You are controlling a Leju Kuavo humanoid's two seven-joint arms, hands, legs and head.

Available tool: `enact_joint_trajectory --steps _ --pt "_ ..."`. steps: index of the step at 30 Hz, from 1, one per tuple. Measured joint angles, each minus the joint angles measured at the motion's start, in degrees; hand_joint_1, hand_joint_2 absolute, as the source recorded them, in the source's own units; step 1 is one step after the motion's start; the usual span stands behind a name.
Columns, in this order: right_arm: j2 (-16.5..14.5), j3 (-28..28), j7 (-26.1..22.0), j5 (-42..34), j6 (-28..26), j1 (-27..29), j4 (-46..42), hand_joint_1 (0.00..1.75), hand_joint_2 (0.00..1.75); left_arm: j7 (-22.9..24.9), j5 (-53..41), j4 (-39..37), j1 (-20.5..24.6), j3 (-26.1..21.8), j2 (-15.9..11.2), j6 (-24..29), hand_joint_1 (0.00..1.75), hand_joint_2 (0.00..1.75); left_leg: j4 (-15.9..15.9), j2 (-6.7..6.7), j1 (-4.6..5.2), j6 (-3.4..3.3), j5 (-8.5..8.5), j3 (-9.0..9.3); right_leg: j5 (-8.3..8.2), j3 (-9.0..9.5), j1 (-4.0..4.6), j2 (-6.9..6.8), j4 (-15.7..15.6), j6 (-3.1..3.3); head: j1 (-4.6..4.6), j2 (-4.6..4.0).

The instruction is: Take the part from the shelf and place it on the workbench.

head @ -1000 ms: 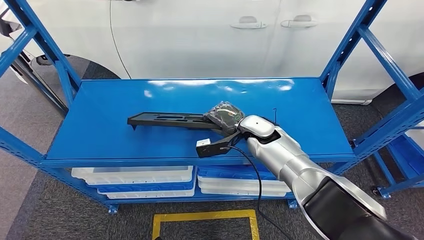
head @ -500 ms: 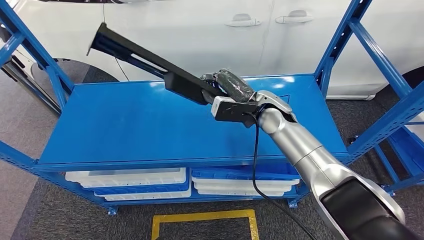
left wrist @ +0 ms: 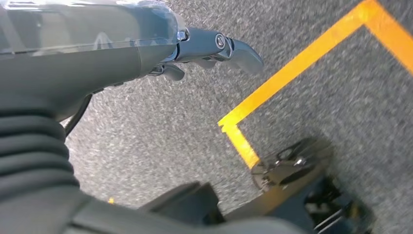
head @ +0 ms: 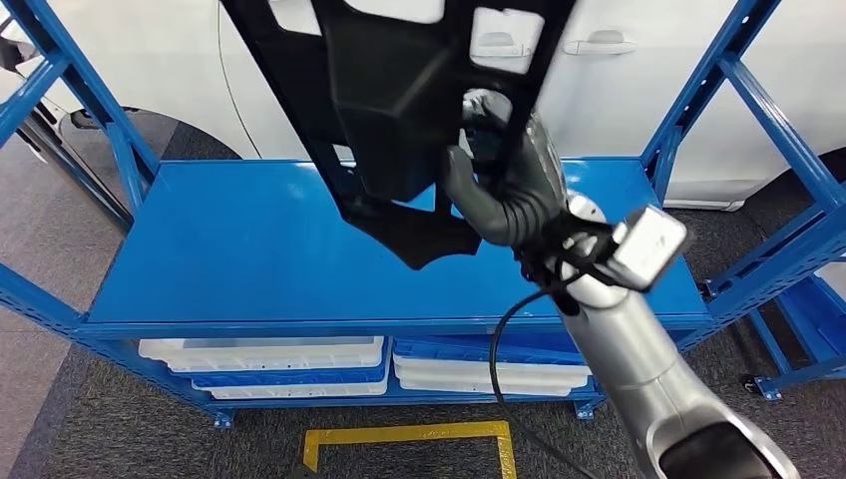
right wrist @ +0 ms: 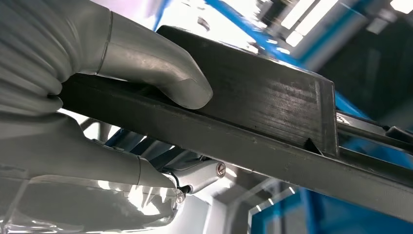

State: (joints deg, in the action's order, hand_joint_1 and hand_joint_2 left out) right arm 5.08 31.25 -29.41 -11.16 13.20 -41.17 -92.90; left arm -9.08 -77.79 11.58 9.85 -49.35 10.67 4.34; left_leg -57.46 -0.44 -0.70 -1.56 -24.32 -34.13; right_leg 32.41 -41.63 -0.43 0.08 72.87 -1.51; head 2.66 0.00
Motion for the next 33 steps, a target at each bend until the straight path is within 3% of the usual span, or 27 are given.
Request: enact_joint_trajectory --steps 1,2,4,6,8,11,13,15,16,17,18,20,22,26,28,30,31,32,33 --pt "0.0 -0.1 -1.2 0.0 -0.6 3.1 -2.3 1.75 1.75 -0.3 0.2 0.0 0.0 -0.2 0.0 0.2 0.00 1.75 0.0 -0.06 0.00 -0.03 -0.05 0.01 0.14 -0.85 -0.09 -0.01 1.6 -0.09 0.01 0.00" --pt "0.1 0.0 -2.4 0.0 -1.1 6.1 -4.3 1.75 1.75 -0.6 0.4 0.0 0.0 -0.3 0.0 0.3 0.00 1.75 -0.1 -0.13 0.00 0.01 -0.11 0.03 -0.78 -0.62 -0.18 -0.01 1.0 -0.11 0.01 0.00" --pt "0.1 0.7 -4.6 0.1 -1.8 11.5 -7.7 1.75 1.75 -1.2 0.6 0.0 0.0 -0.6 0.1 0.6 0.00 1.75 -0.4 -0.28 0.01 0.28 -0.36 0.08 -4.50 2.84 -0.31 -0.05 -6.1 0.11 0.01 0.00" --pt "0.1 2.1 -6.1 0.6 -2.5 15.9 -10.3 1.75 1.75 -1.6 0.9 0.0 0.0 -0.7 0.2 0.9 0.00 1.75 -0.8 -0.30 0.21 0.80 -0.77 0.05 -6.77 6.12 -0.11 -0.06 -12.7 0.54 0.01 0.00" --pt "0.1 3.7 -6.8 1.1 -3.0 19.5 -12.0 1.75 1.75 -1.8 1.0 0.0 0.0 -0.8 0.3 1.2 0.00 1.75 -0.8 -0.25 0.38 1.33 -0.99 0.09 -6.87 6.79 0.12 0.01 -14.1 0.99 0.01 0.01" --pt "0.1 5.2 -6.8 0.4 -3.0 22.4 -13.7 1.75 1.75 -1.9 1.1 0.0 0.0 -1.1 0.3 1.6 0.00 1.75 -1.7 -0.11 0.27 2.21 -1.89 -0.07 -7.11 6.98 -0.19 0.00 -14.6 1.93 0.01 0.00" --pt "-0.1 6.0 -6.5 -0.5 -2.5 24.0 -14.4 1.75 1.75 -2.0 1.4 0.0 0.0 -1.4 0.4 2.7 0.00 1.75 -6.6 -0.01 0.08 2.83 -5.01 -2.12 -7.22 7.18 -0.36 -0.17 -14.9 2.43 0.01 0.00" --pt "-0.5 6.9 -6.2 -0.8 -1.7 26.6 -14.7 1.75 1.75 -2.1 1.9 0.0 -0.2 -1.7 0.4 4.2 0.00 1.75 -14.1 0.02 -0.01 3.28 -8.54 -5.39 -7.17 7.22 -0.32 -0.33 -14.9 2.61 0.01 0.00" --pt "-0.6 7.4 -6.1 -0.6 -1.1 28.0 -14.5 1.75 1.75 -2.3 2.3 0.0 -0.4 -1.9 0.4 4.7 0.00 1.75 -16.4 0.03 -0.03 3.39 -9.13 -6.38 -7.14 7.23 -0.30 -0.36 -14.8 2.65 0.01 0.00" --pt "-0.7 8.1 -6.1 -0.2 -0.5 29.4 -14.3 1.75 1.75 -2.4 2.6 0.0 -0.5 -2.1 0.4 5.1 0.00 1.75 -16.6 0.03 -0.04 3.42 -8.63 -6.39 -7.11 7.27 -0.29 -0.35 -14.8 2.66 0.01 0.00" --pt "-0.8 8.7 -6.1 0.4 0.0 30.5 -13.9 1.75 1.75 -2.7 2.8 0.0 -0.6 -2.2 0.4 5.5 0.00 1.75 -14.4 0.04 -0.04 3.35 -7.13 -5.27 -7.08 7.33 -0.29 -0.29 -14.8 2.63 0.01 0.00" --pt "-1.2 9.9 -6.1 1.4 0.8 32.0 -12.8 1.75 1.75 -3.1 3.2 0.0 -0.7 -2.6 0.4 6.0 0.00 1.75 -6.4 0.05 0.03 2.93 -3.54 -1.16 -6.97 7.50 -0.21 -0.16 -14.7 2.44 0.01 0.00" --pt "-1.9 10.7 -5.8 2.0 1.0 32.7 -11.7 1.75 1.75 -3.2 3.2 0.0 -0.7 -2.9 0.4 6.6 0.00 1.75 -1.2 0.03 0.28 2.25 -2.06 1.40 -6.90 7.56 -0.03 -0.08 -14.6 1.96 0.01 0.00" --pt "-2.8 11.5 -4.9 3.3 0.5 33.7 -10.4 1.75 1.75 -1.6 2.1 0.0 -1.1 -3.1 0.5 8.8 0.00 1.75 -0.1 0.02 0.29 0.89 -1.71 1.78 -6.47 7.47 -0.02 -0.07 -14.2 0.68 0.01 0.00" --pt "-3.1 11.6 -4.9 4.2 0.0 34.4 -10.2 1.75 1.75 -0.8 1.5 0.0 -1.0 -3.0 0.5 9.5 0.00 1.75 0.2 0.08 0.09 0.26 -1.37 1.91 -3.73 5.72 -0.11 -0.07 -10.0 0.24 0.01 0.00" --pt "-3.1 11.7 -4.9 4.9 -0.5 35.3 -9.9 1.75 1.75 -0.3 1.2 0.0 -0.9 -3.0 0.5 9.6 0.00 1.75 0.2 0.11 0.20 0.00 -1.33 1.81 0.05 2.26 -0.18 -0.07 -2.3 -0.01 0.01 0.00" --pt "-3.1 11.7 -4.9 5.2 -0.7 35.8 -9.8 1.75 1.75 -0.1 1.1 0.0 -0.9 -3.0 0.5 9.5 0.00 1.75 0.2 0.11 0.26 -0.02 -1.33 1.78 1.05 0.89 -0.22 -0.07 0.7 -0.08 0.01 0.00" --pt "-3.1 11.7 -4.9 5.5 -0.9 36.2 -9.7 1.75 1.75 0.0 1.1 0.0 -0.9 -3.0 0.5 9.2 0.00 1.75 0.1 0.10 0.29 -0.02 -1.34 1.77 0.91 0.45 -0.24 -0.07 1.7 -0.07 0.01 0.00" --pt "-3.1 11.7 -4.9 5.7 -1.1 36.5 -9.5 1.75 1.75 0.3 1.2 0.0 -0.9 -3.0 0.5 8.8 0.00 1.75 0.1 0.08 0.31 0.01 -1.36 1.80 -0.32 1.16 -0.25 -0.07 0.4 0.02 0.01 0.00"
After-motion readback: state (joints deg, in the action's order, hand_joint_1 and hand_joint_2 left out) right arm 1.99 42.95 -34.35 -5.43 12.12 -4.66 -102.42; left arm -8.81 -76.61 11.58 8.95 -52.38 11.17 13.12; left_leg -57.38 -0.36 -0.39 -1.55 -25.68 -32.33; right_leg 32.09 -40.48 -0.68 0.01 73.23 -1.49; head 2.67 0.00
